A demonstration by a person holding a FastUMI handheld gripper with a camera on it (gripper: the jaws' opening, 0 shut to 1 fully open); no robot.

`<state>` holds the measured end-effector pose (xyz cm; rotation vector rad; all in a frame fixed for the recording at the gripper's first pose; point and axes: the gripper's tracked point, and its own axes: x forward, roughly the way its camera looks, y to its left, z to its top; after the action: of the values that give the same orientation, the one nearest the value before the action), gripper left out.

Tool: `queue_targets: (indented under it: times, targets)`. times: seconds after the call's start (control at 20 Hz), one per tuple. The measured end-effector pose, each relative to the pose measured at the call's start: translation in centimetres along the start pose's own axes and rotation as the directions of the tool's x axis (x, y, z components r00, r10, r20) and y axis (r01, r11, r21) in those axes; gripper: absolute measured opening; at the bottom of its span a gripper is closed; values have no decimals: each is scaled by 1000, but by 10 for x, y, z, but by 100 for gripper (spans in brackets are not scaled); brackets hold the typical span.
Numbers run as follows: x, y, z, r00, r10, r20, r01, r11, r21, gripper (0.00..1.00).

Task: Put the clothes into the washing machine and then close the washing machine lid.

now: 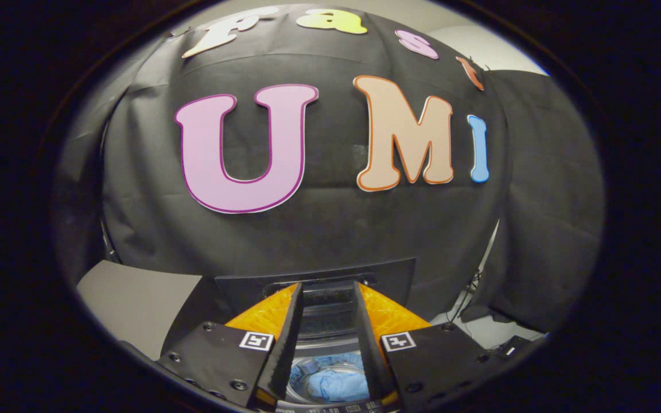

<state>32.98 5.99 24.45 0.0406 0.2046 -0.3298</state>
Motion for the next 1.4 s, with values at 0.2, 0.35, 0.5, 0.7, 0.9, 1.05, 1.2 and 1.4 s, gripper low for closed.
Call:
queue_targets:
  times: [0.2, 0.35, 0.5, 0.7, 0.9, 1.05, 1.2, 1.4]
  targets:
    - [13, 14, -1, 1000, 31, 2, -31, 999, -11, 88]
    - [31, 26, -4, 999, 44, -3, -44, 999, -31, 99]
    - [55, 42, -4, 998, 62, -14, -63, 997, -55, 99]
    - [92, 65, 2, 997, 73, -2, -73, 992, -103, 99]
    - [136, 81, 3, 997, 73, 11, -71, 992, -104, 99]
    - [163, 86, -14, 997, 61, -36, -64, 994, -88, 99]
    - [177, 87, -26, 997, 54, -52, -59, 991, -121, 99]
    - [176, 88, -27, 995, 85, -46, -89, 991, -104, 98]
